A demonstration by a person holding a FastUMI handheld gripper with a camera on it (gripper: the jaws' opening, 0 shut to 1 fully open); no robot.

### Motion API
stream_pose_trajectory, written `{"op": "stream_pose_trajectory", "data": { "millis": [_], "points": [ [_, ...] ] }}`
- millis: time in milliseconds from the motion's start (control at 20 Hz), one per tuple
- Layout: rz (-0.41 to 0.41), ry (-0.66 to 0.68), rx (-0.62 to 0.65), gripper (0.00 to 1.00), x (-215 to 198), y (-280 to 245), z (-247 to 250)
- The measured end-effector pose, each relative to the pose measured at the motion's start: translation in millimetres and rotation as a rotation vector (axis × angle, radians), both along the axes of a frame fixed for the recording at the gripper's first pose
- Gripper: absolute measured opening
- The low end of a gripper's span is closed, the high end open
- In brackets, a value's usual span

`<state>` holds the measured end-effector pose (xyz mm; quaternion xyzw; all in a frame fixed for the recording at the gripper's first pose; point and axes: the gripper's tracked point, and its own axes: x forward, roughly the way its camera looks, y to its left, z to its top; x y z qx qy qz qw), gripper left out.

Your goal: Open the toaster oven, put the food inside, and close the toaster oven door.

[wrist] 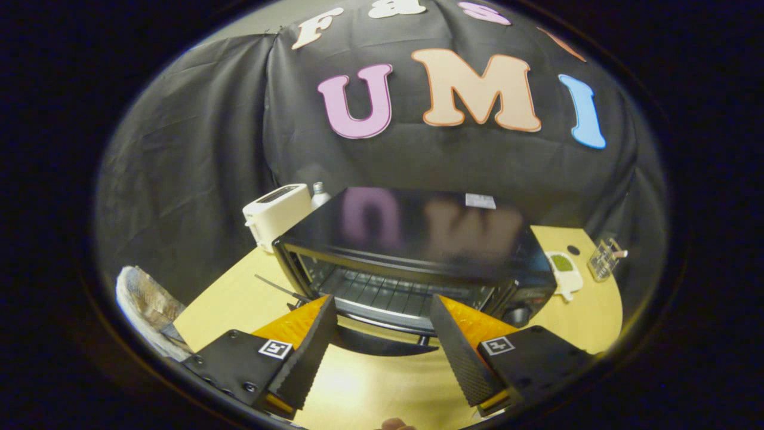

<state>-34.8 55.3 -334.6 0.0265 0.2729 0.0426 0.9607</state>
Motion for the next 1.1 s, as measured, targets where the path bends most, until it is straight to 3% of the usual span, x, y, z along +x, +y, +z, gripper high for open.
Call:
{"op": "stream_pose_trajectory", "data": {
  "millis": [400,900,1100],
  "points": [
    [0.083,0.165,0.015,0.99,-59,16,-55],
    [0.164,0.248,-0.085,0.99,-86,20,-105],
    [0.160,0.313,-0.085,0.99,-97,17,-129]
  ]
}}
